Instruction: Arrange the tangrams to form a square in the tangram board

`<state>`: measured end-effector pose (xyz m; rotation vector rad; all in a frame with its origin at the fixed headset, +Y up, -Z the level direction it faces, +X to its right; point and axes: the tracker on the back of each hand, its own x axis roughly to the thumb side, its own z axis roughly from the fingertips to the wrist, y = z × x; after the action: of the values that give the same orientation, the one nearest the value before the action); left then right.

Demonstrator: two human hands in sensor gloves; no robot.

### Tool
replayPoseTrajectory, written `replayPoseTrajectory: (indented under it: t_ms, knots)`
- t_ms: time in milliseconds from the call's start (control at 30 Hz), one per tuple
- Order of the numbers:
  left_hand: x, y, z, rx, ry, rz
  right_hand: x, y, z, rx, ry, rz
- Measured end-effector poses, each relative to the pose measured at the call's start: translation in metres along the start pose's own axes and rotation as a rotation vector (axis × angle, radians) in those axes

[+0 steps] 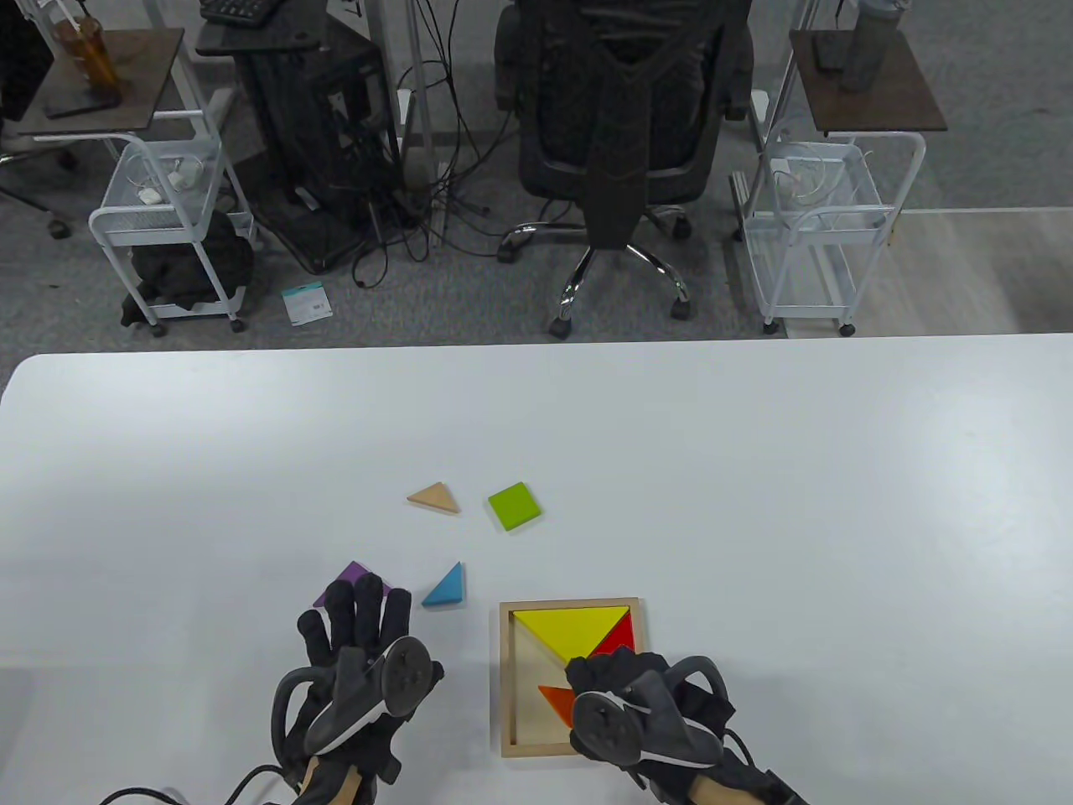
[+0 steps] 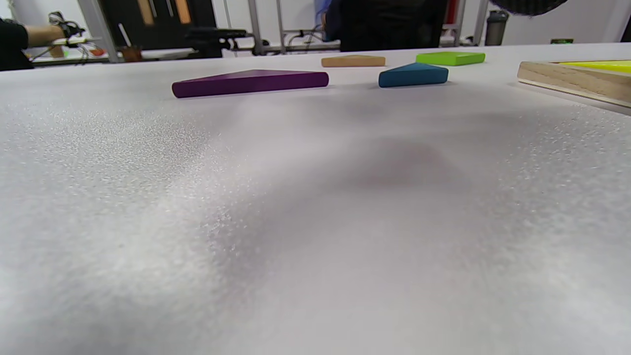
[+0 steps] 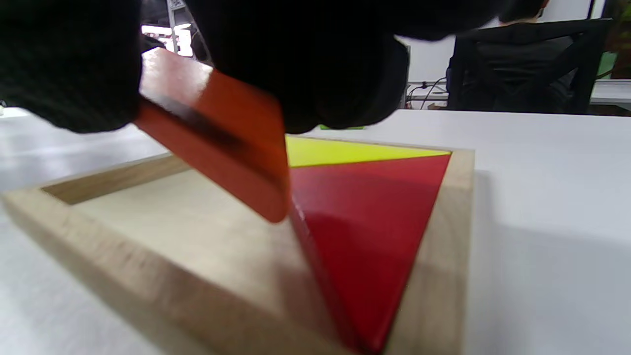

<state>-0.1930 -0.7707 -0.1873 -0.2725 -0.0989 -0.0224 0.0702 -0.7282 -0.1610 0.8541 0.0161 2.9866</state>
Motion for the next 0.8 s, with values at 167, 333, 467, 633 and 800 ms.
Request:
replayPoseTrajectory:
  t_ms: [167,333,467,633,800]
  knots:
    - [0.0,0.001,0.0,-0.005,0.001,-0.001,0.007,0.013,-0.002,0.032,-0.02,0.048]
    - [0.0,0.001,-0.001,-0.011,-0.001,-0.003,0.012,0.021,-0.004,0.052,-0.017,0.107]
    - [0.001,0.001,-0.001,-0.012,-0.005,-0.006,0.013,0.024,-0.006,0.066,-0.013,0.113]
    - [0.001,0.001,-0.001,-0.01,-0.006,-0.005,0.016,0.026,-0.007,0.069,-0.02,0.124]
    - [0.002,0.001,-0.001,-0.01,-0.006,-0.005,0.017,0.026,-0.008,0.075,-0.017,0.127]
